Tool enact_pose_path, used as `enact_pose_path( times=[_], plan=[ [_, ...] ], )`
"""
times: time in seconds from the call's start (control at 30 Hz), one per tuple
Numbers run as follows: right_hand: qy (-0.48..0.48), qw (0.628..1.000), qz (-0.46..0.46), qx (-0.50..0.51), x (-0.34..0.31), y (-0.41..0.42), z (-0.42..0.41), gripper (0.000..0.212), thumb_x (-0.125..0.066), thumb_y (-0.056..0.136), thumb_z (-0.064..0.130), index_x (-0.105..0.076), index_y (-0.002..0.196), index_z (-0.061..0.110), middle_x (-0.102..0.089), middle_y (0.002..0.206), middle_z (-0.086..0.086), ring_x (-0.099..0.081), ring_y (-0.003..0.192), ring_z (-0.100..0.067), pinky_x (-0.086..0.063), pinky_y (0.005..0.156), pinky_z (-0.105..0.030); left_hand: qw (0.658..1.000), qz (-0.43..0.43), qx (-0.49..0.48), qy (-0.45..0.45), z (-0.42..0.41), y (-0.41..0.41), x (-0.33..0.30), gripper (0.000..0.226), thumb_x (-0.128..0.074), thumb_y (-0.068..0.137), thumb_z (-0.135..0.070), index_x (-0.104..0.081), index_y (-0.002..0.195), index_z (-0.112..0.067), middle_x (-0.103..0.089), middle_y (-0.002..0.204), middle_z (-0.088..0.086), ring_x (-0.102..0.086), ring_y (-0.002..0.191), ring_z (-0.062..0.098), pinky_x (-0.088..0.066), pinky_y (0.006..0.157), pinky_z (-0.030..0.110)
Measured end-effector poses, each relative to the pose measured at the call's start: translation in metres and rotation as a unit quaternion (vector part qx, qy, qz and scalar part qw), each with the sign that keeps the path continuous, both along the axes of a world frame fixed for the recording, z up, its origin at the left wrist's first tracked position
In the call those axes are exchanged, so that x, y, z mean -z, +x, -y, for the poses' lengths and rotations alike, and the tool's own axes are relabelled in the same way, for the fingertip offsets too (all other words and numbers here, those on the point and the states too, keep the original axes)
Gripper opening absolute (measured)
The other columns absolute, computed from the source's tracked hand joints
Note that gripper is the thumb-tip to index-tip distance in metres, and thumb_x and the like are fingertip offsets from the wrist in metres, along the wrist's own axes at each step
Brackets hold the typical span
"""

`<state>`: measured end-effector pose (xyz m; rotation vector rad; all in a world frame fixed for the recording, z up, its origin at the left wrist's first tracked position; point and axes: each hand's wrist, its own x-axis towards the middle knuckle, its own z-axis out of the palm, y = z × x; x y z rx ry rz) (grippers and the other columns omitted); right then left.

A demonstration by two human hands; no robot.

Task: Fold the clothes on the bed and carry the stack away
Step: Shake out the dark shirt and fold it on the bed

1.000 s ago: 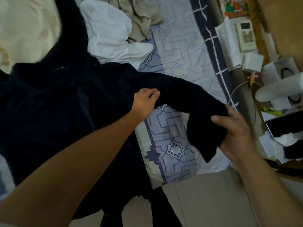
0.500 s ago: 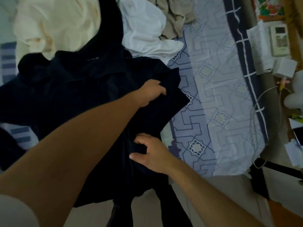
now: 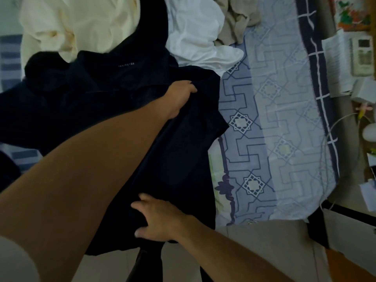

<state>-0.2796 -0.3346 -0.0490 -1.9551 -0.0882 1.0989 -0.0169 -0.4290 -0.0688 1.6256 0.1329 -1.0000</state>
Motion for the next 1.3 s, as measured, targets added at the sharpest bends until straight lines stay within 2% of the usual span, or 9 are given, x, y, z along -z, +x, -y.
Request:
enact_pose_path(
  times=[0.1, 0.17, 0.27, 0.43, 0.57, 0.83, 1.1, 1.2, 1.3],
  plan=[
    [0.039, 0.989, 0.041, 0.137, -0.004, 0.013, 0.028, 0.044, -0.068, 0.093, 0.042, -0.065, 0.133, 0.022, -0.065, 0.131, 0.007, -0.065, 0.106, -0.003, -0.054, 0.095, -0.029, 0.987, 0.091, 0.077, 0.108, -0.021, -0.001, 0.012, 0.032, -0.071, 0.091, -0.03, -0.072, 0.104, 0.0, -0.075, 0.103, 0.012, -0.071, 0.096, 0.025, -0.06, 0.083, 0.035],
    [0.027, 0.932, 0.118, 0.343, -0.01, 0.032, 0.07, 0.018, -0.068, 0.092, 0.029, -0.075, 0.106, 0.02, -0.071, 0.095, 0.016, -0.065, 0.078, 0.007, -0.052, 0.078, -0.017, 0.975, 0.116, 0.108, 0.158, -0.05, -0.01, 0.017, 0.04, -0.078, 0.085, -0.043, -0.072, 0.107, -0.01, -0.073, 0.105, 0.003, -0.069, 0.097, 0.017, -0.056, 0.082, 0.029],
    [-0.109, 0.83, 0.242, 0.49, -0.013, 0.075, 0.154, 0.013, -0.063, 0.094, 0.016, -0.073, 0.098, 0.022, -0.071, 0.092, 0.01, -0.065, 0.083, -0.004, -0.054, 0.082, -0.027, 0.97, 0.085, 0.128, 0.187, -0.107, -0.032, 0.022, 0.051, -0.086, 0.075, -0.051, -0.069, 0.112, -0.022, -0.068, 0.111, -0.005, -0.065, 0.099, 0.012, -0.053, 0.086, 0.028],
    [-0.267, 0.871, 0.303, 0.28, 0.011, 0.157, 0.239, 0.037, -0.055, 0.099, 0.006, -0.061, 0.136, 0.007, -0.063, 0.132, -0.017, -0.056, 0.12, -0.036, -0.044, 0.108, -0.043, 0.963, -0.054, 0.19, 0.181, -0.2, -0.09, 0.022, 0.074, -0.094, 0.058, -0.054, -0.073, 0.124, -0.024, -0.073, 0.117, -0.008, -0.07, 0.103, 0.013, -0.057, 0.097, 0.035],
    [-0.321, 0.911, 0.247, 0.079, 0.026, 0.196, 0.252, 0.054, -0.055, 0.102, 0.019, -0.041, 0.153, 0.015, -0.044, 0.148, -0.019, -0.052, 0.125, -0.042, -0.046, 0.104, -0.048, 0.944, -0.127, 0.242, 0.184, -0.259, -0.142, 0.023, 0.065, -0.096, 0.064, -0.045, -0.073, 0.123, -0.032, -0.073, 0.114, -0.014, -0.068, 0.102, 0.007, -0.055, 0.091, 0.023],
    [-0.355, 0.888, 0.256, 0.141, 0.005, 0.229, 0.242, 0.02, -0.058, 0.089, 0.006, -0.067, 0.105, 0.002, -0.064, 0.113, -0.022, -0.063, 0.1, -0.039, -0.051, 0.082, -0.04, 0.972, -0.145, 0.056, 0.177, -0.328, -0.196, 0.021, 0.042, -0.092, 0.055, -0.046, -0.081, 0.095, -0.035, -0.08, 0.095, -0.005, -0.078, 0.085, 0.016, -0.061, 0.077, 0.032],
    [-0.344, 0.852, 0.385, 0.085, 0.009, 0.18, 0.201, 0.041, -0.06, 0.092, 0.017, -0.06, 0.129, 0.0, -0.055, 0.129, -0.025, -0.05, 0.122, -0.044, -0.04, 0.102, -0.048, 0.974, -0.109, -0.064, 0.186, -0.344, -0.219, 0.026, 0.021, -0.083, 0.072, -0.037, -0.08, 0.092, -0.035, -0.08, 0.092, -0.005, -0.078, 0.081, 0.017, -0.063, 0.08, 0.042],
    [-0.412, 0.866, 0.283, -0.024, 0.029, 0.154, 0.194, 0.063, -0.055, 0.1, 0.035, -0.037, 0.155, 0.009, -0.032, 0.16, -0.023, -0.027, 0.148, -0.044, -0.023, 0.12, -0.056, 0.972, -0.111, -0.081, 0.189, -0.351, -0.225, 0.03, 0.027, -0.084, 0.079, -0.035, -0.077, 0.105, -0.031, -0.08, 0.097, -0.001, -0.077, 0.086, 0.021, -0.062, 0.086, 0.047],
    [-0.425, 0.852, 0.305, 0.019, 0.037, 0.138, 0.191, 0.067, -0.051, 0.102, 0.038, -0.027, 0.16, 0.013, -0.022, 0.165, -0.022, -0.019, 0.153, -0.042, -0.019, 0.122, -0.058, 0.975, -0.071, -0.039, 0.208, -0.357, -0.231, 0.035, 0.019, -0.083, 0.083, -0.04, -0.075, 0.1, -0.041, -0.079, 0.095, -0.009, -0.076, 0.084, 0.01, -0.062, 0.082, 0.037]
  ],
)
